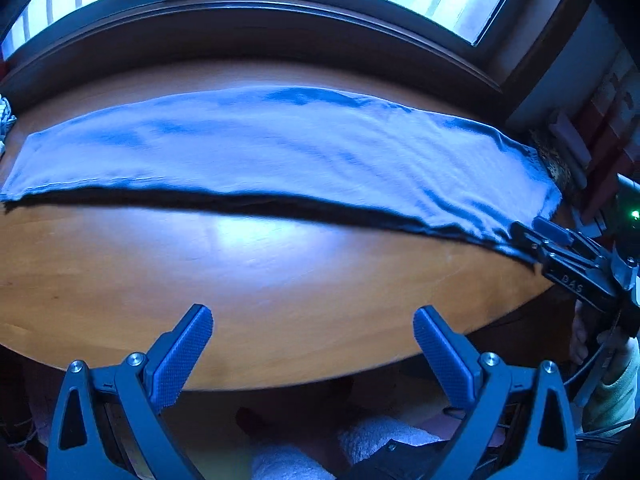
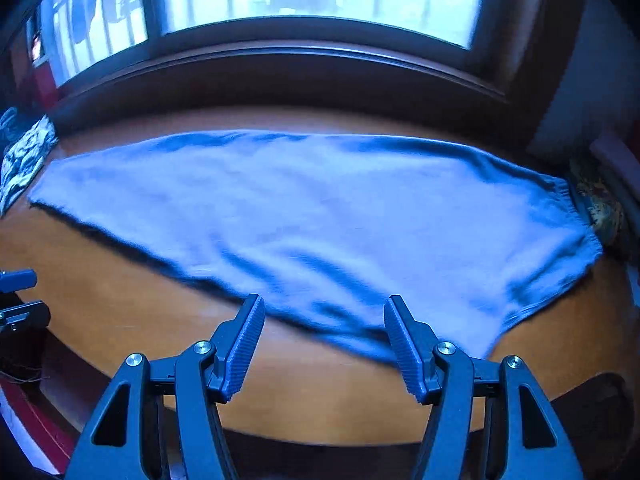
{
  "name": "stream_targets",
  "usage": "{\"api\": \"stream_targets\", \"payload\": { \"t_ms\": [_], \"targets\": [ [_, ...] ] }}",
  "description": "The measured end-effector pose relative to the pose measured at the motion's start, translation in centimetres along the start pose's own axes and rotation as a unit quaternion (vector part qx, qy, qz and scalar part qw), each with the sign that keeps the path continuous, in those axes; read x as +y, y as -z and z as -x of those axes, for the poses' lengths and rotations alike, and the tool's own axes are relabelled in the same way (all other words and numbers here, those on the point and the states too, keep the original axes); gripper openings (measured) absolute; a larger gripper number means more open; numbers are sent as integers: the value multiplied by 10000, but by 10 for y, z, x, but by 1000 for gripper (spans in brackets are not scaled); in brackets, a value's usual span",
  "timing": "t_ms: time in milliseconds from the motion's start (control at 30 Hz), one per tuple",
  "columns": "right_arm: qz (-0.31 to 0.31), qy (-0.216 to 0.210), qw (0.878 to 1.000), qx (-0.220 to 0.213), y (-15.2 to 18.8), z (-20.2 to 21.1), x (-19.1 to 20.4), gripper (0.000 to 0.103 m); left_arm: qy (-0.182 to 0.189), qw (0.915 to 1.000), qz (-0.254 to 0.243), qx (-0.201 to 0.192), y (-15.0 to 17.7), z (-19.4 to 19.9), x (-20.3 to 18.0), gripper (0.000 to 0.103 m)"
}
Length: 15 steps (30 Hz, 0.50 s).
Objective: Fold clothes
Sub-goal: 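Open the right gripper and release the folded sweatpants strip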
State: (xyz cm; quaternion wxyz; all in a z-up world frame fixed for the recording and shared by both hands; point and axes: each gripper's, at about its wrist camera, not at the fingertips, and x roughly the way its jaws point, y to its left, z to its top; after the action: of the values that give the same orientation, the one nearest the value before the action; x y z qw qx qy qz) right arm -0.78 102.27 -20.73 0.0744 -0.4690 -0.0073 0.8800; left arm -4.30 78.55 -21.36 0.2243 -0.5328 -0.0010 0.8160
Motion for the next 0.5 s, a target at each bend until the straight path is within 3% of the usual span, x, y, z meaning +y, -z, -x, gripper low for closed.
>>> {"api": "stream_targets", "payload": {
  "t_ms": [200,500],
  "targets": [
    [174,-76,9998,-45,12,10,74,62,42,9999,-88,-31,13,24,52,102],
    [569,-346,9977,129,-4,-3,133,62,125,9996,214,-141,12,33,106,102]
  ]
}}
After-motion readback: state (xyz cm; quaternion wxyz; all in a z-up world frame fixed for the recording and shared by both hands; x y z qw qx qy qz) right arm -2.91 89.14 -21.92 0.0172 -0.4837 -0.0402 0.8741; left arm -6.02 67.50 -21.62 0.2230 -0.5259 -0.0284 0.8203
